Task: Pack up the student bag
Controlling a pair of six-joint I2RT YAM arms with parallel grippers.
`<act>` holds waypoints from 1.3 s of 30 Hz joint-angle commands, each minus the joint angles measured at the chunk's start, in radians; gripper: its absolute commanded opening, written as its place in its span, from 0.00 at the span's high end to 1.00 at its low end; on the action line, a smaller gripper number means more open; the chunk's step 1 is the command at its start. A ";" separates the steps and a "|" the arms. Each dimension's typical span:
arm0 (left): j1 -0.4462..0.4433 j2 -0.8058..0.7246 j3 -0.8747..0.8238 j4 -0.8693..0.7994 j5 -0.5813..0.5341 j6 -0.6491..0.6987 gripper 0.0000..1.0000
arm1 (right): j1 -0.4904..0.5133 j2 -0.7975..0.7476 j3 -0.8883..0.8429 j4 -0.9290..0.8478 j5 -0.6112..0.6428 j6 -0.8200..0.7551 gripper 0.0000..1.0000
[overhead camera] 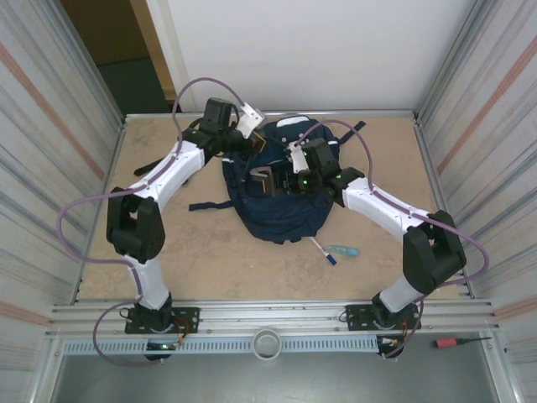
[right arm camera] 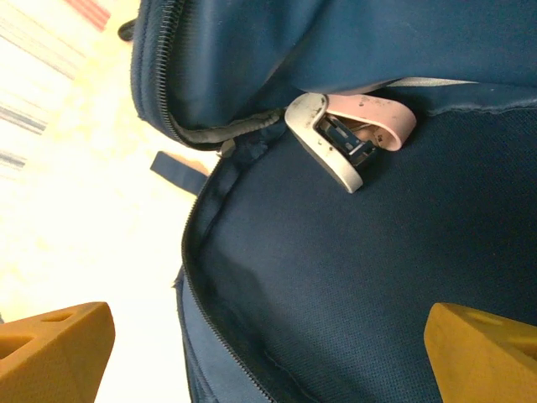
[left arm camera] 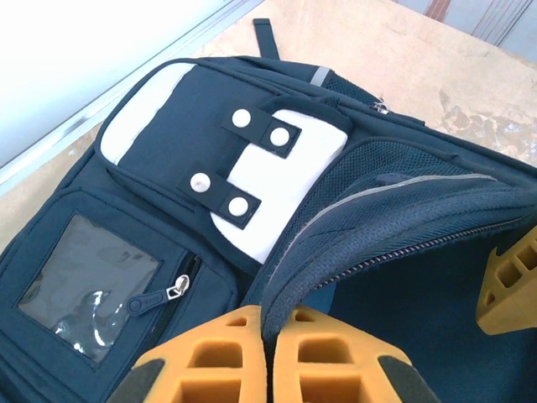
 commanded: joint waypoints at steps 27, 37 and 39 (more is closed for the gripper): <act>0.028 0.007 -0.001 0.098 -0.018 -0.009 1.00 | 0.231 -0.420 -0.399 -0.436 0.480 0.239 0.28; 0.025 -0.009 -0.018 0.090 -0.026 -0.011 1.00 | 0.238 -0.171 -0.381 -0.343 0.516 0.195 0.53; 0.024 -0.010 -0.018 0.087 -0.029 -0.010 1.00 | 0.231 -0.141 -0.365 -0.332 0.521 0.176 0.55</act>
